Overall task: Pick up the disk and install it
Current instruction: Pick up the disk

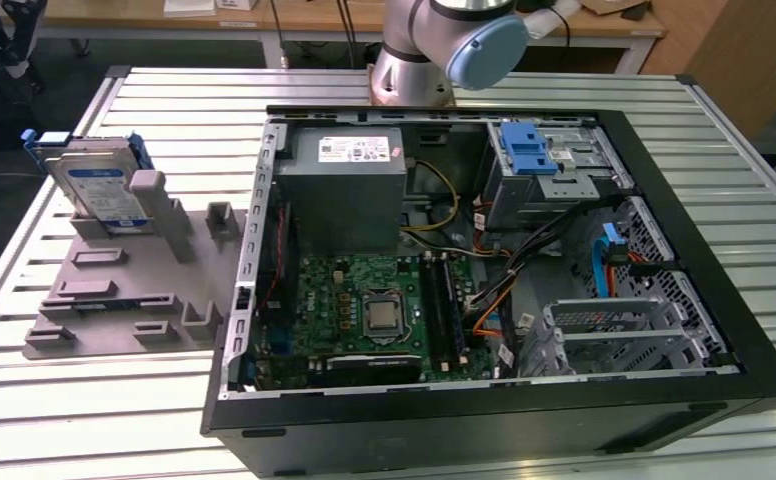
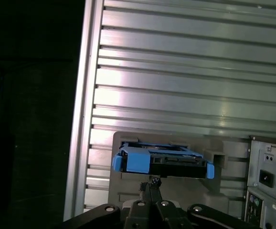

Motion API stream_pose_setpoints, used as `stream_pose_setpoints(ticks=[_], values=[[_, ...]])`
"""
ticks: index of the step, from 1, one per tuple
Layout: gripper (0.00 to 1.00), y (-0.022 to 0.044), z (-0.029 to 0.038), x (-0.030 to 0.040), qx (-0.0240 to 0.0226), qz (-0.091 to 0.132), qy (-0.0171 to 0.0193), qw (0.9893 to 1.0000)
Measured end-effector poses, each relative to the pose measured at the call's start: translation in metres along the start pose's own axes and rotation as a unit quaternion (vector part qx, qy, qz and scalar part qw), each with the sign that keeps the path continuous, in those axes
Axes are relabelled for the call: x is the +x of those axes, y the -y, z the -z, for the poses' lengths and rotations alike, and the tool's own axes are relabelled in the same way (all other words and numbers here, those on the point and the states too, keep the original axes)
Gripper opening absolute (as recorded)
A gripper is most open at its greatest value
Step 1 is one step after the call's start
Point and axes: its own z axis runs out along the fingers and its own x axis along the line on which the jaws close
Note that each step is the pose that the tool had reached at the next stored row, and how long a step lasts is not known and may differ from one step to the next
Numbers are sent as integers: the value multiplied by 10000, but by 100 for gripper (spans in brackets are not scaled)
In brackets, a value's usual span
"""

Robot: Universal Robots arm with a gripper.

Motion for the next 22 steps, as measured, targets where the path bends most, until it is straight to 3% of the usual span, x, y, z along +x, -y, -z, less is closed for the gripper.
stream_pose_setpoints(ticks=[22], values=[[11, 0, 0, 0, -7, 258, -7, 9997]])
